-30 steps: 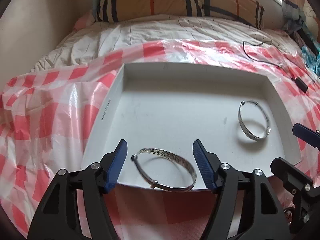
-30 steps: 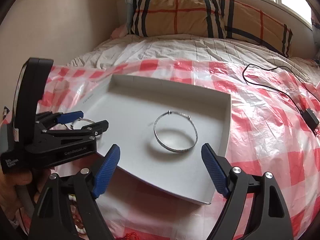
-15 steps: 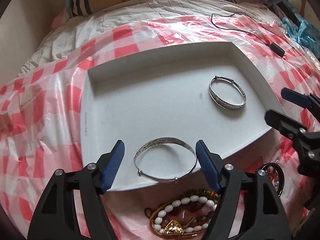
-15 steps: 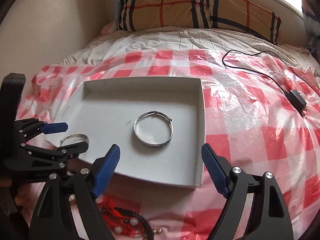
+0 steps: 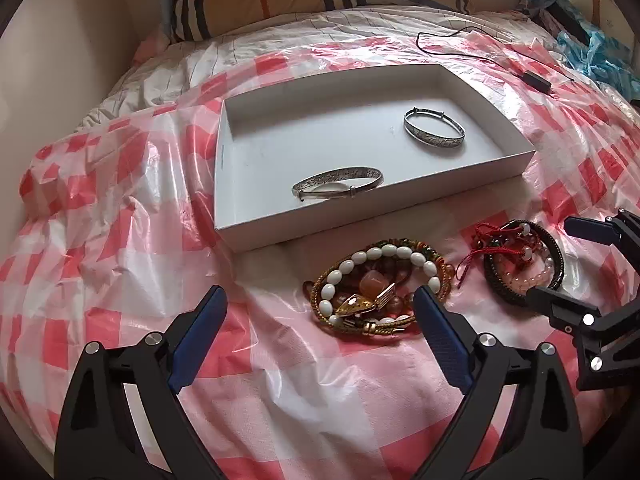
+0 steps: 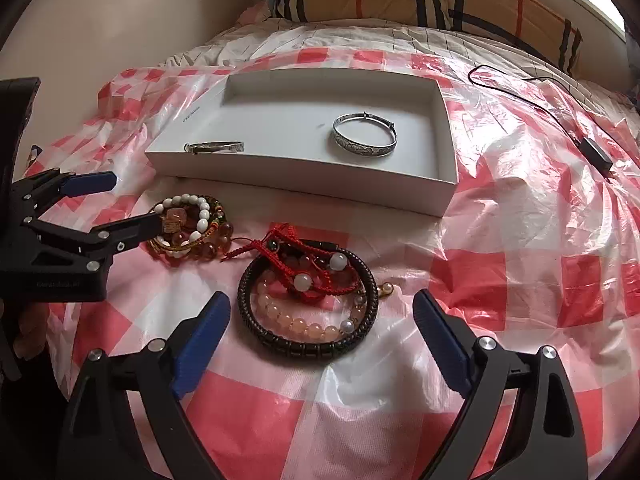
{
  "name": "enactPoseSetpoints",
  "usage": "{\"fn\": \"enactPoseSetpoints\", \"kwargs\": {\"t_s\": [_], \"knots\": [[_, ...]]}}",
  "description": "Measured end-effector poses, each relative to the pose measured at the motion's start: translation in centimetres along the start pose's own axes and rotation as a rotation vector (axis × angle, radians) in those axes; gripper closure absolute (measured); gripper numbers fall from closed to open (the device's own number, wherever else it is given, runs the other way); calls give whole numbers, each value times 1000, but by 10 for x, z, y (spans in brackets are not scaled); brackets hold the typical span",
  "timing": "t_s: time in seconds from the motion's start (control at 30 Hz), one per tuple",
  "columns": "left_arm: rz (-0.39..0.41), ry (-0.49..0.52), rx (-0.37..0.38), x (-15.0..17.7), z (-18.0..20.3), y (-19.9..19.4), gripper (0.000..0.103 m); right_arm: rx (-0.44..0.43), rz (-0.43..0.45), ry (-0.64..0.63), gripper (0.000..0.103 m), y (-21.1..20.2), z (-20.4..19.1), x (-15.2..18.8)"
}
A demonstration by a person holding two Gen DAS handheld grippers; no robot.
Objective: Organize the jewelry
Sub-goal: 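Place the silver bangle into the white tray and open the right gripper, then move the right gripper back over the black braided bracelet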
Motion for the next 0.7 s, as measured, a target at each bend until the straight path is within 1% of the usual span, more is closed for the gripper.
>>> {"fn": "enactPoseSetpoints", "kwargs": {"t_s": [0.13,0.2,0.33,0.5,0.7], "knots": [[-15,-43,24,3,-11,4,13,-8,-30,33,14,15,4,-2],[-15,-54,37,2,-11,5,13,-10,-30,48,12,18,6,-1],[-9,-33,40,1,-4,4,11,2,-21,51,12,17,4,0],[-15,-4,34,1,3,5,10,25,-17,13,11,18,-5,0],[-4,-18,32,-4,5,5,10,35,-19,19,10,23,-3,2]]}}
Point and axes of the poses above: each gripper's, at about its wrist camera, not at the fingertips, and y roughly the way its jaws point, z to its right, x to its underside, the point moved 10 cm from there along y, roughly the way its jaws point, and after that the axes turned 2 degrees about -z, right-handed, at the moved point
